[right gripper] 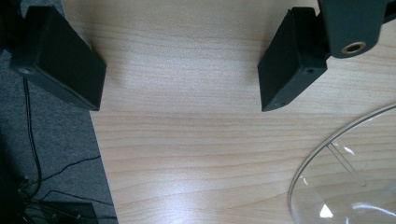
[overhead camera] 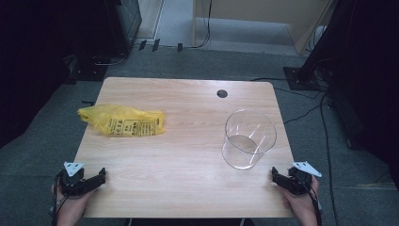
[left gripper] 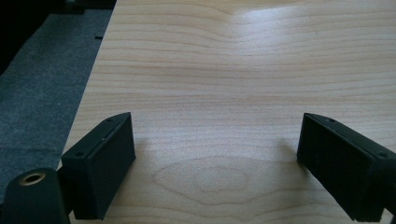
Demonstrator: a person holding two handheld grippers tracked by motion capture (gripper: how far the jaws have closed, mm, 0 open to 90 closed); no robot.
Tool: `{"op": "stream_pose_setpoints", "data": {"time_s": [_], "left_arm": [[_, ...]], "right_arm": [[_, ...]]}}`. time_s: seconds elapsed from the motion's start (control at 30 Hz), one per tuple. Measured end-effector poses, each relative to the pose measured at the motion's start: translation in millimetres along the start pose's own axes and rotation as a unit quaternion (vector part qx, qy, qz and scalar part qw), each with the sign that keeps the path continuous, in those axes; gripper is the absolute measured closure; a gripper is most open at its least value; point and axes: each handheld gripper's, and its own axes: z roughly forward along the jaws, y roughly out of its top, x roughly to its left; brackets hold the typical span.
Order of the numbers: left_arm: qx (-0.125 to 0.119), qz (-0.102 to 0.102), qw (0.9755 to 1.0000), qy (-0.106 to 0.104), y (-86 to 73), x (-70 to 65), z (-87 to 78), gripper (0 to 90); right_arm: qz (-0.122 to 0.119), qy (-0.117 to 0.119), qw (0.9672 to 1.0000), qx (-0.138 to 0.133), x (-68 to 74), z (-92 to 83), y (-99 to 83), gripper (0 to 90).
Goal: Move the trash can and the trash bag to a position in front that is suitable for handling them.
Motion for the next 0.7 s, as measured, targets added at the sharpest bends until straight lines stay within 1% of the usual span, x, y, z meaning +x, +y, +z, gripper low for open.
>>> {"op": "stream_pose_setpoints", "data": {"time_s": [0.07,0.13,0.2,0.23,0.27,0.3,0.33,0.37,0.4,0.47,0.57,0.63,0.7], "left_arm": [[0.001,0.001,1.0,-0.001,0.4,0.2,0.3,10.7],[0.001,0.002,1.0,-0.001,0.7,0.2,0.6,10.7],[0.0,0.001,1.0,-0.001,1.0,0.1,1.1,10.7],[-0.001,0.001,1.0,-0.001,1.0,0.0,1.2,10.7],[-0.001,0.0,1.0,0.0,1.1,-0.2,1.3,10.8],[-0.001,-0.001,1.0,0.0,1.2,-0.4,1.4,10.7],[-0.001,-0.002,1.0,0.001,1.2,-0.6,1.4,10.8],[-0.001,-0.002,1.0,0.002,1.2,-0.7,1.4,10.9],[-0.002,-0.002,1.0,0.002,1.2,-0.7,1.3,11.0],[-0.004,-0.002,1.0,0.002,1.0,-0.7,0.6,13.8],[-0.004,-0.001,1.0,0.002,1.0,-0.6,0.6,13.8],[-0.004,-0.001,1.0,0.002,1.1,-0.5,0.6,13.8],[-0.004,-0.001,1.0,0.002,1.6,-1.1,1.2,13.8]], "right_arm": [[-0.002,0.0,1.0,-0.002,1.4,-1.6,-1.3,18.7],[-0.007,0.003,0.9999,-0.009,3.0,-4.3,-2.3,31.5],[-0.006,-0.016,0.9998,-0.012,5.1,-6.1,-0.4,40.6],[-0.001,-0.015,0.9998,-0.015,5.2,-6.4,1.8,43.6],[0.006,-0.005,0.9997,-0.023,4.7,-6.2,4.8,48.5],[0.007,0.006,0.9993,-0.036,4.2,-5.3,8.4,49.9],[0.008,0.007,0.9987,-0.05,4.5,-3.7,12.6,51.0],[0.013,0.001,0.9984,-0.055,5.7,-2.1,18.4,52.5],[0.017,0.003,0.9981,-0.059,6.4,0.0,25.2,53.7],[0.02,0.015,0.997,-0.074,8.3,3.6,39.9,57.2],[0.022,0.031,0.9952,-0.09,10.6,8.9,62.4,60.5],[0.029,0.05,0.9936,-0.097,11.3,12.9,74.6,62.5],[0.024,0.067,0.9913,-0.111,15.2,16.4,82.2,62.2]]}}
